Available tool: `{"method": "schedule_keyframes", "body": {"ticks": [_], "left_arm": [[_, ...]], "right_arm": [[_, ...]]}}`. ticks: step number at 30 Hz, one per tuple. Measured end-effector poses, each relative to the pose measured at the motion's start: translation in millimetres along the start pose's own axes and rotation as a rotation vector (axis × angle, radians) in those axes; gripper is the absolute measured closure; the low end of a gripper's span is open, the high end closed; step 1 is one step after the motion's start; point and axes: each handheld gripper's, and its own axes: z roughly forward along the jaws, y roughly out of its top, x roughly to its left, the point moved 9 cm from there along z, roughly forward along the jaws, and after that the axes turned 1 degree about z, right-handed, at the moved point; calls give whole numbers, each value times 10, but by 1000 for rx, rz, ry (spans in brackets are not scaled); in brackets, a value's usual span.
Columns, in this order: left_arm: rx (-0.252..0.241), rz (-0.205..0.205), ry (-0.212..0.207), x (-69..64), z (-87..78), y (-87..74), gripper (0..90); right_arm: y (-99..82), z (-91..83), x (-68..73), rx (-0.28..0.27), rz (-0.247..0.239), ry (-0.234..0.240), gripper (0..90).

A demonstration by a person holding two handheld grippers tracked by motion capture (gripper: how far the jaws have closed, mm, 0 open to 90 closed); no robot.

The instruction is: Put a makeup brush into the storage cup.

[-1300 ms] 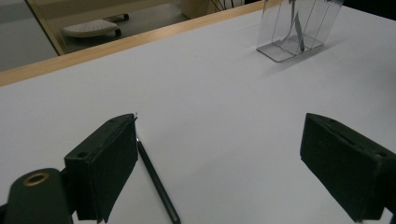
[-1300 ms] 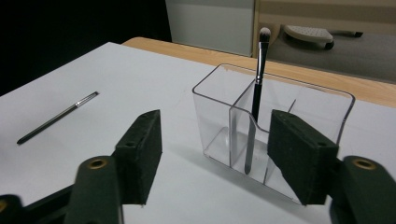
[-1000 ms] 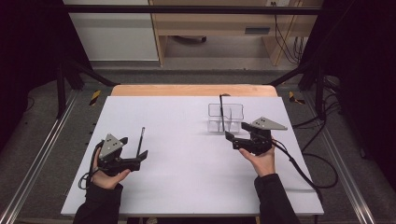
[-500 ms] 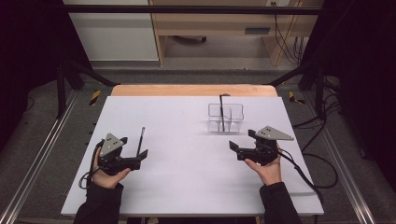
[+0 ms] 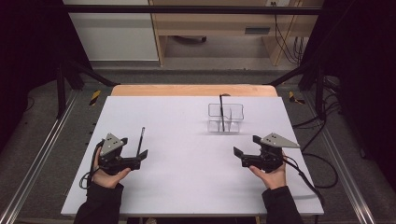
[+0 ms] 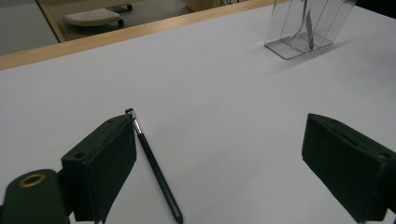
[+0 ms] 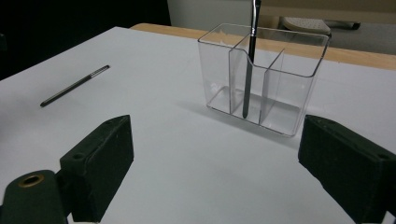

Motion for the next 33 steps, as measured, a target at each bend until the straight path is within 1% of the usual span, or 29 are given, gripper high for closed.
{"method": "schedule_keyframes", "body": {"ticks": [2, 6, 8, 11, 14, 15, 17, 19, 24, 28, 31, 33], "left_arm": [[5, -3, 0, 12, 8, -7, 91], [12, -10, 3, 30, 22, -9, 92], [17, -8, 5, 42, 32, 0, 92], [25, -17, 8, 70, 65, 27, 93], [36, -21, 11, 88, 88, 33, 95], [44, -18, 14, 102, 97, 36, 95], [49, -27, 21, 151, 124, 76, 96], [51, -28, 25, 185, 137, 108, 97], [63, -39, 41, 280, 188, 140, 102], [73, -49, 47, 328, 239, 126, 109], [107, -53, 60, 397, 322, 68, 119], [115, -58, 62, 413, 345, 50, 123]], "right_arm": [[-12, -7, -15, 2, 12, 1, 108], [-12, -16, -32, -2, 19, -2, 106], [-9, -20, -29, -4, 21, -1, 106], [-4, -32, -44, -3, 27, -10, 108], [9, -41, -40, -9, 39, -5, 111], [9, -41, -40, -9, 39, -5, 111], [19, -53, -43, -14, 43, -5, 111], [18, -55, -43, -12, 42, -5, 111], [-3, -37, -43, 4, 36, -6, 111], [-9, -34, -30, 8, 33, 2, 111], [-10, -25, -23, 13, 34, 3, 110], [-11, -25, -19, 15, 33, 3, 111]]}}
